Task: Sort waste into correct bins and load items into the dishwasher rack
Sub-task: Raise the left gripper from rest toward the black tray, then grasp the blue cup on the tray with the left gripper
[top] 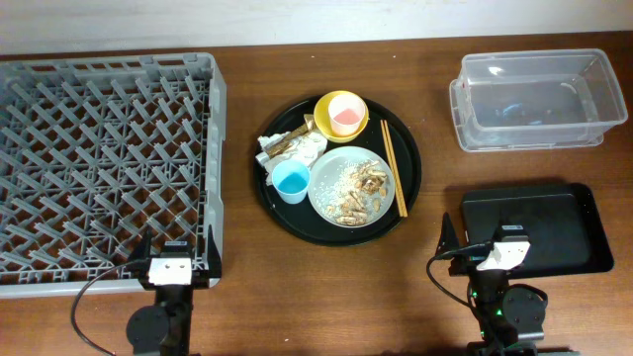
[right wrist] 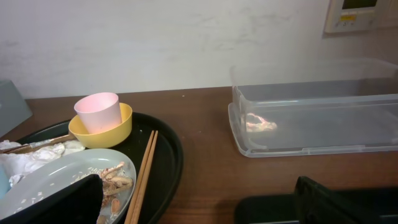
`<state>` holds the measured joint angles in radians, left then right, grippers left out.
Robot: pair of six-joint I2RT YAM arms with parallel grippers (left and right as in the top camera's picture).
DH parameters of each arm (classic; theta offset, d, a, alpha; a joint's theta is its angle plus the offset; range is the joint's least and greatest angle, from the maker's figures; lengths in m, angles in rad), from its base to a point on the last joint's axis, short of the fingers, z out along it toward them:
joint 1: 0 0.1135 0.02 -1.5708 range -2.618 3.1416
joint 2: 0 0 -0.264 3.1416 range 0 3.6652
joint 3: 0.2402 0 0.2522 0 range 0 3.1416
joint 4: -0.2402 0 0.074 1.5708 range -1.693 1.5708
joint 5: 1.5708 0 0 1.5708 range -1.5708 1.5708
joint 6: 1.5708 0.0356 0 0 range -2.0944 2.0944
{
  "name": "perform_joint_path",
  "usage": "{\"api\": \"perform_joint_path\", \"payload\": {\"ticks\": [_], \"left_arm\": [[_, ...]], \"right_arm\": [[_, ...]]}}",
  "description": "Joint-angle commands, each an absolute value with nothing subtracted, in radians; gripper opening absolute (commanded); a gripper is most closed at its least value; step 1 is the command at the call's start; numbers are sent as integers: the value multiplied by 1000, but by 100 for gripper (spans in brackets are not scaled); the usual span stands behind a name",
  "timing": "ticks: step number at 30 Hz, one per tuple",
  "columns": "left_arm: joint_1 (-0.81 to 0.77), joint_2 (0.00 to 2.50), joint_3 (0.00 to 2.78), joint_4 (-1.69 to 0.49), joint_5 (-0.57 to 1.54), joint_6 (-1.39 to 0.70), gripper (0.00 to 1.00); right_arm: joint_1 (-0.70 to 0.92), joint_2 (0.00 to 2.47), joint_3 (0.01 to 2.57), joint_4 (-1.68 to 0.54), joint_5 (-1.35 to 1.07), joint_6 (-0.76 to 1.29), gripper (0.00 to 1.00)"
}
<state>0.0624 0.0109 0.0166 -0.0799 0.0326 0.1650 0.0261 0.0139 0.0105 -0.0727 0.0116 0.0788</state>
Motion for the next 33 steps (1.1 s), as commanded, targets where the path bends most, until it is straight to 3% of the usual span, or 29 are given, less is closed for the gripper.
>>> {"api": "perform_joint_path", "payload": {"ticks": [1,8,11,15,17,20,24,26,30,32,33], "left_arm": [[66,8,9,-80,29,178,100],[65,8,9,-52,62,170,99],[66,8,9,55,625,110,99],[66,8,12,368,737,90,99],[66,19,44,403,713,84,99],[66,168,219,235,604,80,99],[66,629,595,-62,683,80,99],[66,925,835,-236,858,80,99],[51,1320,1084,-175,1352,-27,100],[-21,1391,1129,-239,1185,-88,99],[-117,1402,1183,-395,858,-56,99]], "right_arm": [[33,8,6,-79,38,83,98],[33,8,6,-79,38,83,98],[33,8,6,-79,38,83,98],[33,8,6,-79,38,83,98],[33,8,6,-79,38,83,98],[33,8,6,-79,38,83,98],[33,8,6,-79,38,83,98],[33,8,6,-79,38,83,98],[33,8,6,-79,38,83,98],[33,8,6,-79,38,83,98],[33,8,6,-79,38,83,98]]}}
